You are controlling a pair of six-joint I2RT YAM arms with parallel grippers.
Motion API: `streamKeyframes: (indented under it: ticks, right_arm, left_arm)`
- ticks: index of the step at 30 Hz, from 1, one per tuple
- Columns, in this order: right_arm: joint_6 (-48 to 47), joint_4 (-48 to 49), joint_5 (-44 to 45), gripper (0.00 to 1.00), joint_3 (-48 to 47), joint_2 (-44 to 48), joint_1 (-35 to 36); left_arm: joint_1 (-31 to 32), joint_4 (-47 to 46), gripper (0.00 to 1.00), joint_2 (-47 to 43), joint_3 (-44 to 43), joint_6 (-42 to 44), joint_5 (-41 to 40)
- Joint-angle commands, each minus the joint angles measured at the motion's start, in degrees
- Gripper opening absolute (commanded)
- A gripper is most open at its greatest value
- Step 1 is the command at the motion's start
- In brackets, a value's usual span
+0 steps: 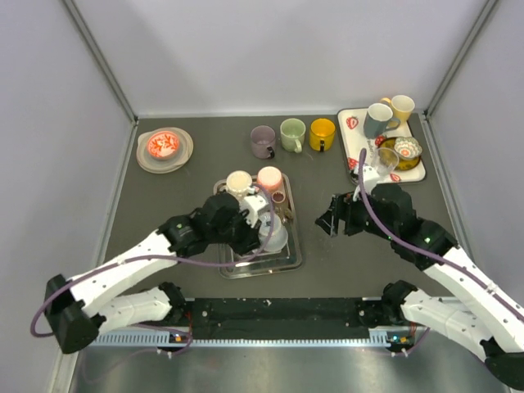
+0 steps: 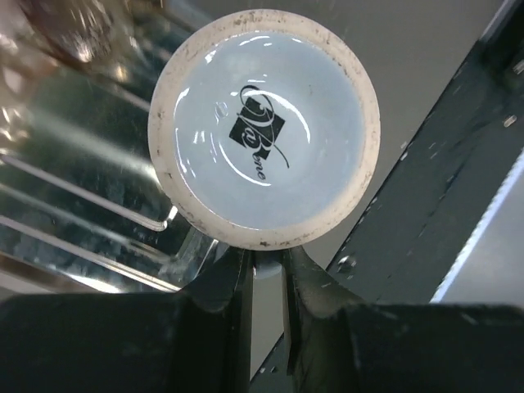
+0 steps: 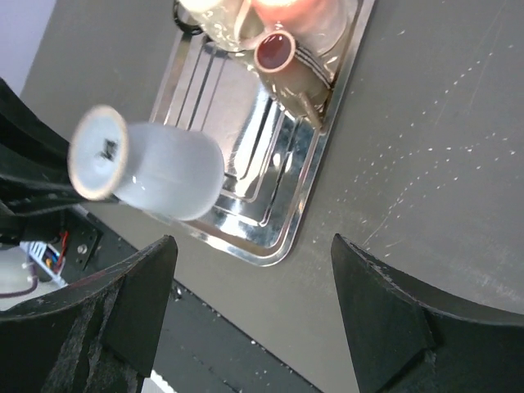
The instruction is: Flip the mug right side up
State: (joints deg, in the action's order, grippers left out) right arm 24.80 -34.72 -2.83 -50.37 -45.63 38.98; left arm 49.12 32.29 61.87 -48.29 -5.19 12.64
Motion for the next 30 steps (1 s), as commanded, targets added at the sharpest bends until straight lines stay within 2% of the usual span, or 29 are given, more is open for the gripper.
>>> streamKeyframes:
  ticks: [1,4,5,10,15,19,24,30]
  right_arm:
    - [3.23,6.23,-4.55,0.76,2.81,6.59,0.57]
    - [5.78,9.3,-6.39,0.77,4.66,9.85,0.57]
    - [6.57,10.36,-7.7,0.77,5.28,10.55,0.48]
    - [13.41,18.35,-14.81,0.78,10.98,13.72,0.48]
    - [19.23,30.48,-20.63,0.79,17.48,16.27,0.57]
    - [24.68,39.97,-25.28,0.79,21.36,17.41,0.57]
    - [33.45,57.87,-28.98,0.82,26.9,15.92,0.48]
    - [38.39,68.81,-28.54,0.86,28.84,10.75,0.57]
  left_arm:
    - [0.01,-16.0,0.0,-10.26,2.32,-7.72,3.7]
    - [0.01,-29.97,0.0,-14.83,6.71,-15.52,4.32]
    - [-0.08,-37.32,0.0,-16.67,7.94,-17.47,4.14]
    - [-0.08,-51.0,0.0,-18.53,12.52,-28.01,4.14]
    - [-0.17,-62.42,0.0,-19.41,16.12,-35.05,2.39]
    - [-0.17,-76.46,0.0,-19.33,20.16,-42.08,-0.07]
    - [-0.08,-86.16,0.0,-17.48,23.59,-47.63,-1.57]
    - [-0.08,-93.29,0.0,-14.93,24.74,-52.55,0.01]
